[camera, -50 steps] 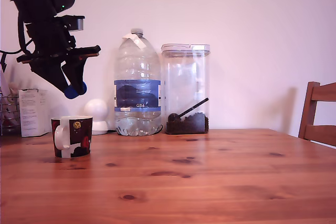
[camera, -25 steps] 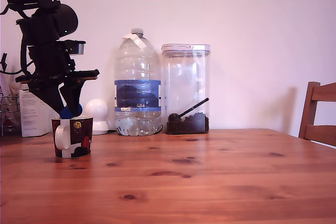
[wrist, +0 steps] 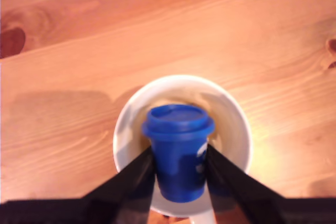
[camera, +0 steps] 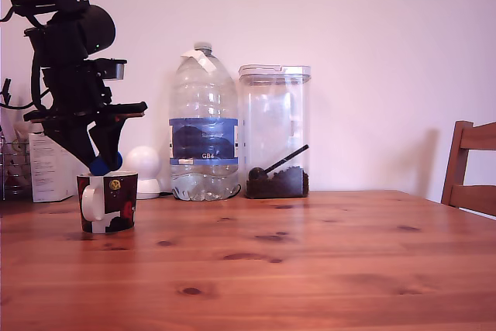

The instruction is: Pick up the coffee capsules from the table one by one and drop them inside the nearest coffee cup

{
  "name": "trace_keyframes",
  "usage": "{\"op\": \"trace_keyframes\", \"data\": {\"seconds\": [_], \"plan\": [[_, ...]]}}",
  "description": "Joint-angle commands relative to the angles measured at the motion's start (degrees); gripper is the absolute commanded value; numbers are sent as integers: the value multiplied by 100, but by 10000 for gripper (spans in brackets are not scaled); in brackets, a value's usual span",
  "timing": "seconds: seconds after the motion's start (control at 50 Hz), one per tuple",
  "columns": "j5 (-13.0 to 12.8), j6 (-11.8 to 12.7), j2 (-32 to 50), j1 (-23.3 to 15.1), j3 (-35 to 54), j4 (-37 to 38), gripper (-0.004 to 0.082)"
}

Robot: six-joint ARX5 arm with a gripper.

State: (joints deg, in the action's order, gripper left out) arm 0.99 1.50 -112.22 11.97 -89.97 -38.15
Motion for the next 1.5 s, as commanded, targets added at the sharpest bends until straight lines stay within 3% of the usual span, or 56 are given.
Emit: {"op": "trace_keyframes", "data": {"seconds": [0.0,0.06,0.26,0.36,0.58,0.66,0.86,1.06,1.48], "plan": [[-9,2,-11,-7,39,55,482],[-9,-7,-11,-4,39,50,542],[-20,-52,-11,7,42,188,498],[-4,-199,-4,7,52,306,397],[2,-262,199,48,131,535,107],[17,-262,382,68,286,791,62],[173,-269,1071,79,1012,1574,55],[619,-310,1952,79,2015,2444,55],[844,-208,3786,79,3641,3362,53]]}}
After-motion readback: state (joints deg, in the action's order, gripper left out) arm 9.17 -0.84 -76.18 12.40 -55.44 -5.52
